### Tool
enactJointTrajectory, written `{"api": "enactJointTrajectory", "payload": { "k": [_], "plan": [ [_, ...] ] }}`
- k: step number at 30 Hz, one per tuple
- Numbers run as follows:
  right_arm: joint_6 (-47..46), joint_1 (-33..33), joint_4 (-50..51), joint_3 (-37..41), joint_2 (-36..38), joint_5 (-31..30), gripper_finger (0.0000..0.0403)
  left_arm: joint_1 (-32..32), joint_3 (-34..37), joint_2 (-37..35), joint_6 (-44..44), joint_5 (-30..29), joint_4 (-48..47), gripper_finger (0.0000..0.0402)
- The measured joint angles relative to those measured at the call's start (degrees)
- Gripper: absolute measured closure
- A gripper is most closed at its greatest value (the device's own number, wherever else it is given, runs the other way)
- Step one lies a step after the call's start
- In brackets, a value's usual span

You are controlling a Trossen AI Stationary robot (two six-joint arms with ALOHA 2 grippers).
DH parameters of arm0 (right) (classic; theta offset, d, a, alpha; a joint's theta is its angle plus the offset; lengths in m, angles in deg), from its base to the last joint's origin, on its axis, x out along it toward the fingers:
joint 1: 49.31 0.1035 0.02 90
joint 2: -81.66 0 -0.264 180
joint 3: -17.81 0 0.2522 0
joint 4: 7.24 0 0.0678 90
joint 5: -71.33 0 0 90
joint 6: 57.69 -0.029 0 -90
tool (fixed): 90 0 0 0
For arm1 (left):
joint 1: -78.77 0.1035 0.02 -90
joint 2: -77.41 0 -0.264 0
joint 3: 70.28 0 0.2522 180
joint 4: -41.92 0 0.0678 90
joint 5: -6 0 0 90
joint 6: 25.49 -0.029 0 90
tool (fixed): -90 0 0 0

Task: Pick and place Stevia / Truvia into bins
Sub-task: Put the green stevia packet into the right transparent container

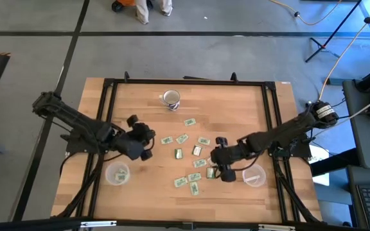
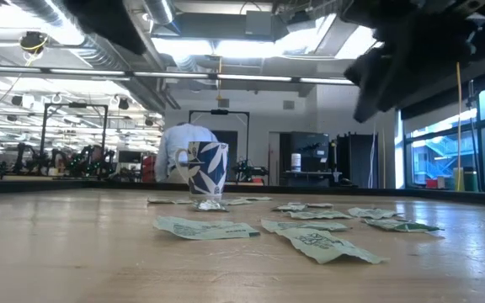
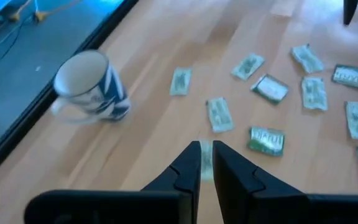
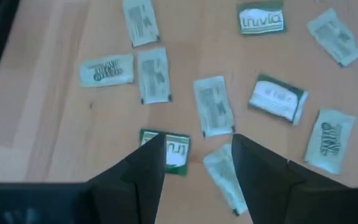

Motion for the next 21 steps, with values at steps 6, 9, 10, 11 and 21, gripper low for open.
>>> {"api": "enactJointTrajectory", "payload": {
  "k": [6, 9, 10, 11, 21],
  "plan": [
    [-5.0, 2.6, -0.6, 1.3, -1.8, 0.0, 0.0218, 1.3, 9.2, 0.0, -3.6, 0.9, 17.3, 0.0365],
    [-6.4, 3.3, -1.5, 1.3, -4.7, -0.2, 0.0219, 1.5, 13.5, 0.1, -3.9, 1.5, 25.0, 0.0368],
    [-6.5, 3.6, -1.9, 1.3, -5.8, -0.2, 0.0219, 1.5, 14.5, 0.1, -4.3, 1.6, 27.2, 0.0369],
    [-6.4, 3.8, -3.0, 1.3, -7.0, -0.4, 0.0219, 1.5, 15.4, 0.1, -4.7, 1.9, 29.1, 0.037],
    [-9.5, 4.3, -3.9, 1.3, -14.0, -3.4, 0.0219, 1.4, 18.1, 0.1, -10.5, 2.3, 41.3, 0.037]
  ]
}}
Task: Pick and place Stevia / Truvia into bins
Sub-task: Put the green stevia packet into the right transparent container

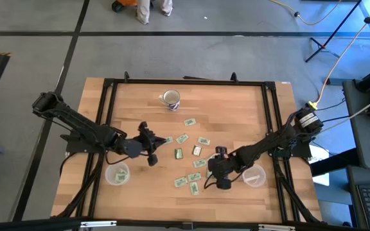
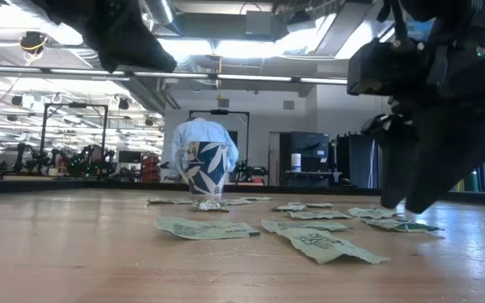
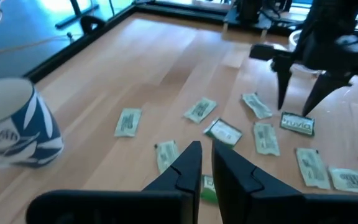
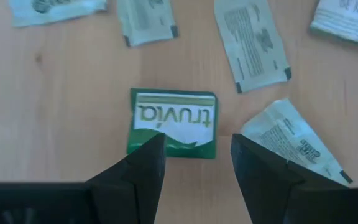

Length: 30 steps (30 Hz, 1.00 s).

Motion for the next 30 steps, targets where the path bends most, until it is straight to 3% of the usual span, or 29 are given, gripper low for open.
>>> {"api": "enactJointTrajectory", "payload": {
  "k": [10, 21, 30],
  "plan": [
    [-0.2, -0.1, 1.1, 0.0, 0.2, -0.4, 0.0222, 0.0, 0.0, 0.0, -2.1, 0.2, 1.3, 0.0375],
    [-1.1, -0.1, 1.3, 0.0, 0.2, -0.2, 0.0289, 0.0, 0.0, 0.0, -2.1, 0.2, 1.3, 0.0374],
    [-1.1, -0.1, 1.2, 0.0, 0.1, -0.2, 0.0296, 0.0, 0.0, 0.0, -2.1, 0.2, 0.6, 0.0377]
  ]
}}
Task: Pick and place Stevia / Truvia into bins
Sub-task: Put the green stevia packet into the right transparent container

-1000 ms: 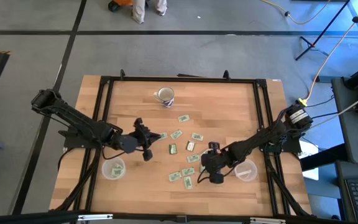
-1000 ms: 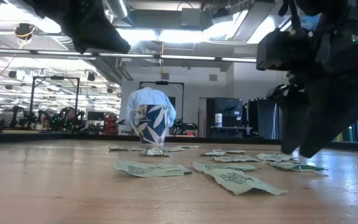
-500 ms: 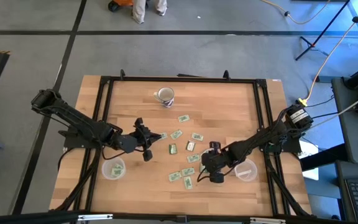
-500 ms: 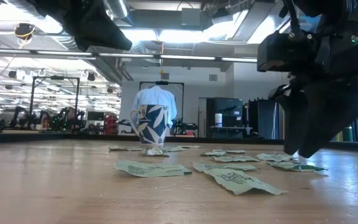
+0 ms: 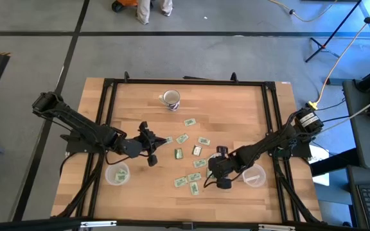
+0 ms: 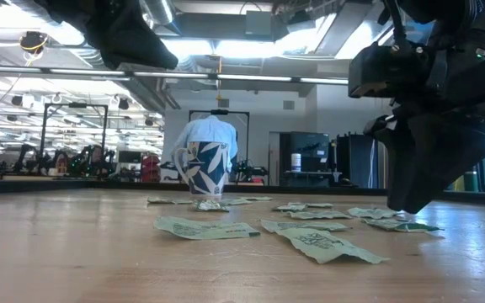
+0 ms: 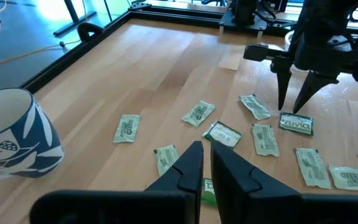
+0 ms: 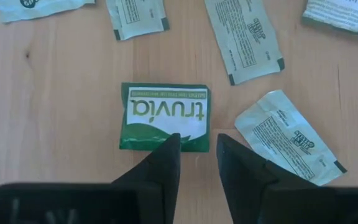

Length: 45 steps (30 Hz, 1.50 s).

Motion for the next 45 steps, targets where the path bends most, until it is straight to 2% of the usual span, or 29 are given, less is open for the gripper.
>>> {"api": "enactJointTrajectory", "payload": {
  "k": [11, 21, 27, 35, 40, 45],
  "plan": [
    [0.0, 0.0, 0.1, 0.0, -0.3, 0.0, 0.0296, 0.0, 0.0, 0.0, 0.0, 0.0, -0.6, 0.038],
    [-0.9, -0.2, -0.3, -0.3, -4.0, -0.3, 0.03, 0.0, 0.0, 0.0, 0.0, 0.0, -0.8, 0.0379],
    [-1.7, -0.2, 0.8, -0.2, -3.8, -0.3, 0.033, 0.0, 0.0, 0.0, 0.0, 0.0, -0.9, 0.038],
    [-1.4, -0.3, 1.5, -0.3, -3.9, -0.4, 0.0393, 0.0, 0.0, 0.0, 0.0, 0.0, -1.0, 0.0382],
    [-1.6, -0.3, 6.1, -3.3, -3.4, 0.4, 0.0397, 0.0, 0.0, 0.0, 0.0, 0.0, -1.0, 0.0381],
    [-2.2, 0.3, 13.2, -7.8, 0.4, 1.8, 0.04, 0.0, 0.0, 0.0, 0.0, 0.0, -1.0, 0.038]
  ]
}}
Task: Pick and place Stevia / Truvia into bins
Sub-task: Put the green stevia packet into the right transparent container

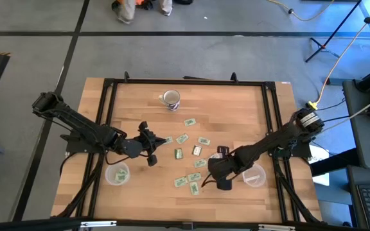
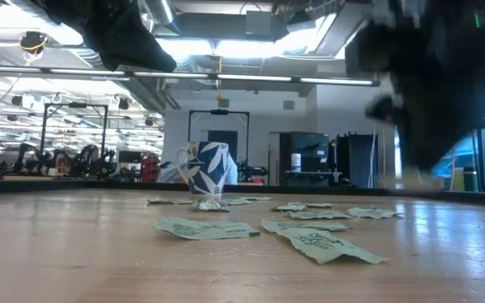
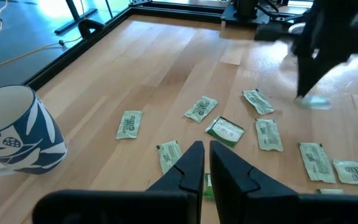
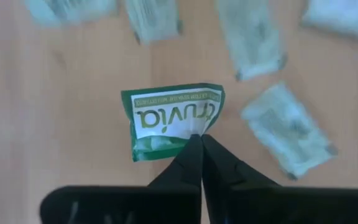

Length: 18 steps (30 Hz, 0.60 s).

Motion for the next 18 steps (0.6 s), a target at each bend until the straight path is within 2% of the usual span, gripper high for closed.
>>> {"api": "enactJointTrajectory", "payload": {
  "k": [6, 11, 15, 18],
  "plan": [
    [-10.3, 4.1, 17.0, -5.9, 5.2, 0.4, 0.0401, 0.0, 0.0, 0.0, 0.2, 0.5, -0.6, 0.0384],
    [-29.3, 9.4, 33.0, -7.3, 8.7, 0.5, 0.0402, 0.0, 0.0, 0.0, 0.2, 1.5, -0.9, 0.0384],
    [-45.8, 13.5, 40.8, -5.3, 10.3, 5.2, 0.0402, 0.0, 0.0, 0.0, 0.9, 1.6, -0.8, 0.0384],
    [-52.1, 16.1, 40.6, -3.2, 10.4, 8.5, 0.0402, 0.0, 0.0, 0.0, 1.0, 2.3, -0.9, 0.0384]
  ]
}}
